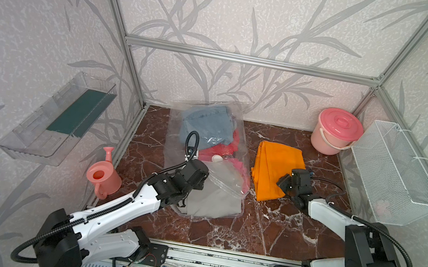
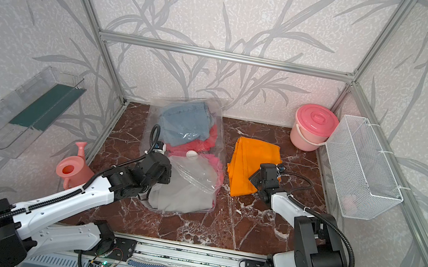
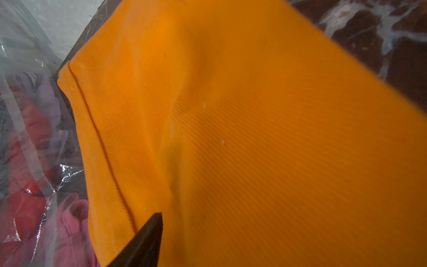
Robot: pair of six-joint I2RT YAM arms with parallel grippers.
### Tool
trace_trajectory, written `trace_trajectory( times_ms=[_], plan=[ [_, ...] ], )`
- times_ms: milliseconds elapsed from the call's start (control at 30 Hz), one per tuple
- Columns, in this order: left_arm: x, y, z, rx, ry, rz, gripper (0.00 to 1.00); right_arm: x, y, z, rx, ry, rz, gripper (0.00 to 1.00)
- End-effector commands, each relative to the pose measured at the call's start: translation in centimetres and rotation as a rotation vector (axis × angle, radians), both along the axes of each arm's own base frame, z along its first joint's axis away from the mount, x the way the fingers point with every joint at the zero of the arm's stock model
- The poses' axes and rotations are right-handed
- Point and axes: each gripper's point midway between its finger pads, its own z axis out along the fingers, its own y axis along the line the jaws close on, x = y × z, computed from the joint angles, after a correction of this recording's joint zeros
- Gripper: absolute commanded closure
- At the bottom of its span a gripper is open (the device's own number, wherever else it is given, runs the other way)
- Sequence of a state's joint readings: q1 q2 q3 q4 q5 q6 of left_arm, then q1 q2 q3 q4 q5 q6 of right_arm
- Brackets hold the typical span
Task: Take the trousers out of the vacuum bag
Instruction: Place the trousers at the center of the board.
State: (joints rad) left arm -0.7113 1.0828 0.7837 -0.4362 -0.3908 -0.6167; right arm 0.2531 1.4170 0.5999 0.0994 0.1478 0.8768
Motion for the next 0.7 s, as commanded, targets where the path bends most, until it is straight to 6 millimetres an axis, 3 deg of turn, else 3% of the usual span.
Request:
trace_trajectory(
  times_ms=[0,67,133,267,467,667],
  plan=[
    [0.3,0.3,1.3,-0.024,-0.027,0.028,1.00,-1.0,-0.6,0.5,0.020,-0.012,-0.035,0.34],
    [0.3,0.4,1.4,-0.026,-0.030,0.028,1.00,-1.2,-0.8,0.2,0.010,-0.007,-0.035,0.39],
    [0.3,0.3,1.5,-0.025,-0.032,0.025,1.00,-1.0,-0.7,-0.2,0.003,0.001,-0.029,0.54],
    [0.4,0.4,1.8,-0.025,-0.037,0.025,1.00,-0.2,-0.1,-1.3,0.016,0.008,-0.014,0.74],
    [0.5,0.3,1.8,-0.023,-0.036,0.025,1.00,2.7,1.4,-2.5,0.026,0.026,0.035,0.82],
    [0.6,0.6,2.2,-0.014,-0.039,0.032,1.00,6.1,2.9,-3.2,0.041,0.038,0.071,0.83]
  ],
)
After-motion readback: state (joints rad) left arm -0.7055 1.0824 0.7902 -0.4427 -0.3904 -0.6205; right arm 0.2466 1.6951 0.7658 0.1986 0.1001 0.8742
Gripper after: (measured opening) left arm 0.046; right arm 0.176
